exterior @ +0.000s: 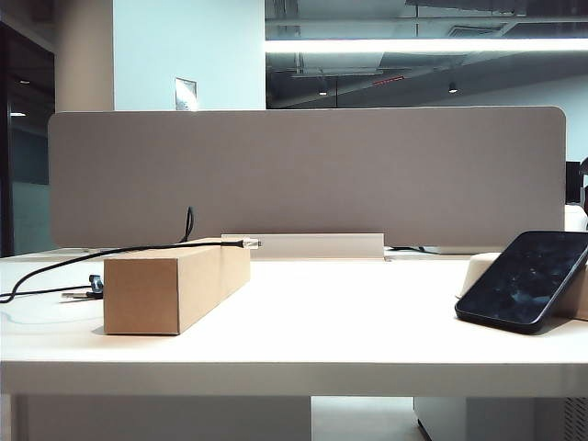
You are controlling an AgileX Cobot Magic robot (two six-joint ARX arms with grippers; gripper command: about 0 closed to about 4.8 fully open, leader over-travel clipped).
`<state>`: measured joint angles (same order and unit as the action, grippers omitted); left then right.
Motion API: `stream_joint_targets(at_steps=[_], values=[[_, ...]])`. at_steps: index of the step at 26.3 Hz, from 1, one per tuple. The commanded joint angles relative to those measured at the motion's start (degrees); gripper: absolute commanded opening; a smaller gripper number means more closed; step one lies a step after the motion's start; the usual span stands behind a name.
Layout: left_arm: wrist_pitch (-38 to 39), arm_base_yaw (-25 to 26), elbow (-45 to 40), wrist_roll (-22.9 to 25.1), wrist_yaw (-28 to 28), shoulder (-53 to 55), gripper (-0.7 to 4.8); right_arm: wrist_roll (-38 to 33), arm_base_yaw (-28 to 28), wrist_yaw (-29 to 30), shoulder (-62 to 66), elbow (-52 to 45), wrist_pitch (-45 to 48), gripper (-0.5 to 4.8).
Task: Pick up the charging cable and the phone, plug the charging cable into the charging port on the phone, and finally place them back on the table.
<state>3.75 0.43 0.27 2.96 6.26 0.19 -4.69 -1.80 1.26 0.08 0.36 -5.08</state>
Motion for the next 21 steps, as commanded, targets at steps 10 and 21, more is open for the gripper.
stream_joint_targets(at_steps=[10,21], values=[[-0.83,0.0,0.17,0.0,-0.04,0.04,-0.05,0.2,0.04,0.0,-0.11,-0.33,0.61,-0.01],[-0.85,0.0,0.17,-1.84,-0.07,0.04,-0.06,0.22,0.02,-0.02,-0.11,-0.33,0.55,-0.01]])
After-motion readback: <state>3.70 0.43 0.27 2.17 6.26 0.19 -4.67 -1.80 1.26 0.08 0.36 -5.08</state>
